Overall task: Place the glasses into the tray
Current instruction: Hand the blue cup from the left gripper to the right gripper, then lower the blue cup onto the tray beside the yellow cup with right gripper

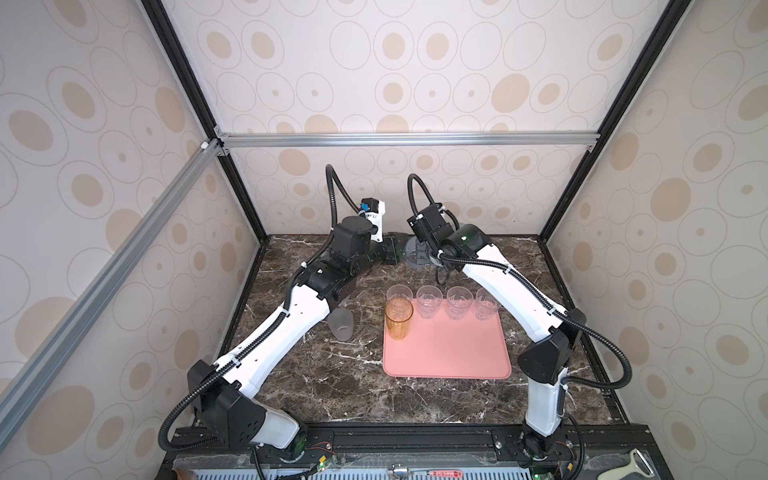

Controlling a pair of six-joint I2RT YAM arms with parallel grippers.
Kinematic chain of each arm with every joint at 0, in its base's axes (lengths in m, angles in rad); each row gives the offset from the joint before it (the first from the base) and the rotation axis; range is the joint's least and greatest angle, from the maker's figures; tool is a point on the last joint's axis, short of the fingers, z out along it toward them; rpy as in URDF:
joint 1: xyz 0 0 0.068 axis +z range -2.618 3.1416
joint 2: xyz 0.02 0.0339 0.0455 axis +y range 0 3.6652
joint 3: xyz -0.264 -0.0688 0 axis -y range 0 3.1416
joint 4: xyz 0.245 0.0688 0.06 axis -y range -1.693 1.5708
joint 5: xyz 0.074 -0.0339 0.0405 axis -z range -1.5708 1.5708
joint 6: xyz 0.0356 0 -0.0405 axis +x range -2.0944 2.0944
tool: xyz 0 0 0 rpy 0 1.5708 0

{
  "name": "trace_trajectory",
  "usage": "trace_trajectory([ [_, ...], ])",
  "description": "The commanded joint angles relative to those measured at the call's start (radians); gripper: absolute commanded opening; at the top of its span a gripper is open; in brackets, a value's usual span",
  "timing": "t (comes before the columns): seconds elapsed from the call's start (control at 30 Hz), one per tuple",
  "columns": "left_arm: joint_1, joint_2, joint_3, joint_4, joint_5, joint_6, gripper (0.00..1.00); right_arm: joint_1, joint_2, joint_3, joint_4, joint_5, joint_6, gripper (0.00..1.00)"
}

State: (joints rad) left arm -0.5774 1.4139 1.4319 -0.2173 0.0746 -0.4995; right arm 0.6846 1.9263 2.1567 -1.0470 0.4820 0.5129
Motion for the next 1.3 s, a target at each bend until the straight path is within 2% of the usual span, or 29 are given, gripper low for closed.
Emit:
trace_trajectory([
  [0.0,0.038,-0.067,-0.084,0.024,-0.096,0.123,0.52,-0.053,-0.104,0.012,-0.109,-0.169,-0.016,0.01],
  [0.1,0.067,-0.137,-0.189,0.076,-0.162,0.201,0.6,-0.093,-0.147,0.009,-0.231,-0.295,-0.037,0.01],
  [0.23,0.098,-0.2,-0.292,0.125,-0.166,0.249,0.65,-0.098,-0.189,-0.002,-0.396,-0.352,-0.068,0.01],
  [0.33,0.103,-0.217,-0.348,0.158,-0.14,0.261,0.66,-0.086,-0.212,-0.072,-0.459,-0.392,-0.041,0.01],
  [0.57,0.102,-0.221,-0.42,0.237,-0.071,0.21,0.66,-0.008,-0.301,-0.424,-0.229,-0.35,0.037,0.0],
  [0.73,0.103,-0.203,-0.433,0.258,-0.055,0.204,0.66,0.003,-0.293,-0.582,-0.046,-0.313,0.053,0.0],
  [0.97,0.102,-0.189,-0.448,0.266,-0.049,0.194,0.66,0.002,-0.222,-0.625,0.043,-0.289,0.04,0.0],
  [1.27,0.102,-0.173,-0.45,0.269,-0.041,0.192,0.66,-0.011,-0.159,-0.62,0.061,-0.257,0.01,0.0],
])
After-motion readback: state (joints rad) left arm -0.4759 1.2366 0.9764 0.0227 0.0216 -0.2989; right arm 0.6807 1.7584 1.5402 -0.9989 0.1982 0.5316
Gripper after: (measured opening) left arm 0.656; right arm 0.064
